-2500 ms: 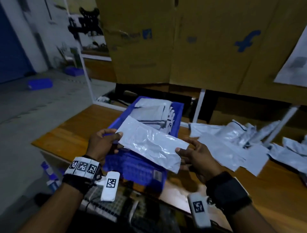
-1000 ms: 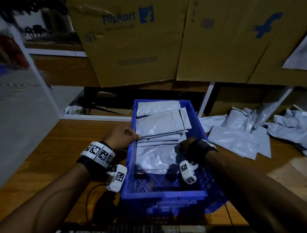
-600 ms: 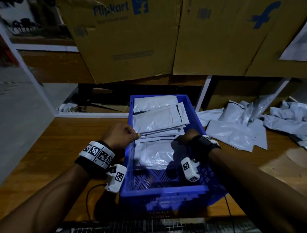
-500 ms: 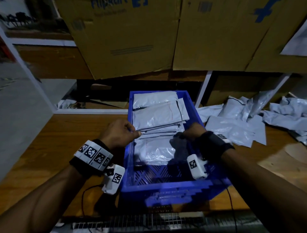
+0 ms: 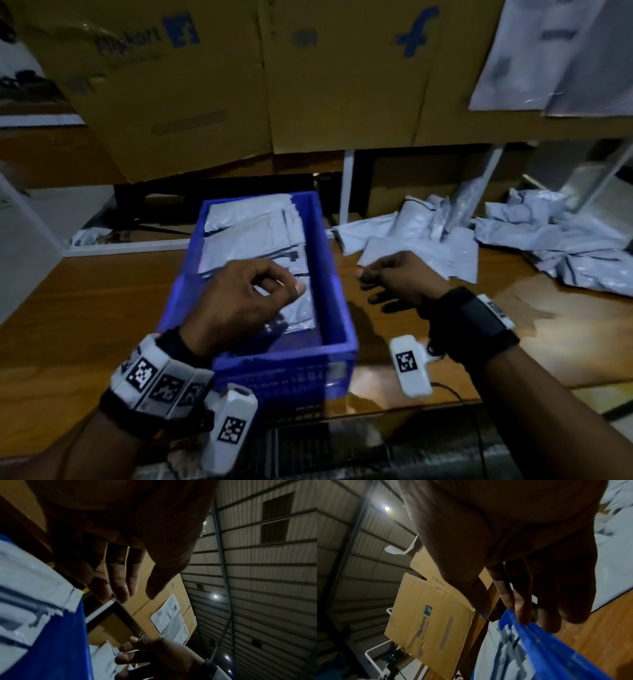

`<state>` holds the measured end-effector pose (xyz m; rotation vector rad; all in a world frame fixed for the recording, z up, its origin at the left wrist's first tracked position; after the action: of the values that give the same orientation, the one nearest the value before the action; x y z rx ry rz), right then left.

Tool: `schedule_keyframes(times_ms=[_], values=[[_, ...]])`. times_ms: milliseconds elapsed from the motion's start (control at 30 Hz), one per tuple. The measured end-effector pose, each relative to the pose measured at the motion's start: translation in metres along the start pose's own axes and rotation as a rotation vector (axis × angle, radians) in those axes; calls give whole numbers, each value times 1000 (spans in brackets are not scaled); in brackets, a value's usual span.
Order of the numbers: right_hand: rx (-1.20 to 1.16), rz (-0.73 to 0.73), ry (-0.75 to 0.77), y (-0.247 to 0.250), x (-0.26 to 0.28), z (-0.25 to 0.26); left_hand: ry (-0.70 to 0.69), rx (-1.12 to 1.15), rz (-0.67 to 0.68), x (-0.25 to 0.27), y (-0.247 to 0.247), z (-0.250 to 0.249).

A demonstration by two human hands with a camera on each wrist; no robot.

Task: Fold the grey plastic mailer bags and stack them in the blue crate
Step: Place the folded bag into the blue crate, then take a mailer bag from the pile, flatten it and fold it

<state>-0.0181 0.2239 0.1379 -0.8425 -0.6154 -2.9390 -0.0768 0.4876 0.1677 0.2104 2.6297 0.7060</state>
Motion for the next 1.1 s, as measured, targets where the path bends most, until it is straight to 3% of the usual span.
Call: schedule_keyframes(times_ms=[233,367,600,767,900,1000,1100], values=[[-95,-32,-80,141,5,-130,185,349,1,-4,-205,-27],[-136,-29,-131,193,-11,-174,282,429,-2,-13,-275,-25],[-209,5,-122,215,-64,-180,411,483,-105,-56,-318,17],[-212,94,-122,216,-135,-163,444,441,-153,-114,-334,52],[-92,-19,-58,217,-204,-142,544,362,-124,-160,-366,88],[24,-129,-45,213,-255,-129,485,312,-150,-192,-379,100],[227,-177,-52,210,-285,-121,441,93,12,-201,-374,102]])
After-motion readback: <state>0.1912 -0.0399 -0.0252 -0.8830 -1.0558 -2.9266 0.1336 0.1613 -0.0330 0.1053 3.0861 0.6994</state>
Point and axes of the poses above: each hand's wrist, its own x-axis away from the middle knuckle, its own y-axis out of the back of the hand, z = x × y, the point moved 1 cm from there along -x, towards the middle knuckle, and after that the axes turned 12 degrees about -y, right-handed, at the moved point
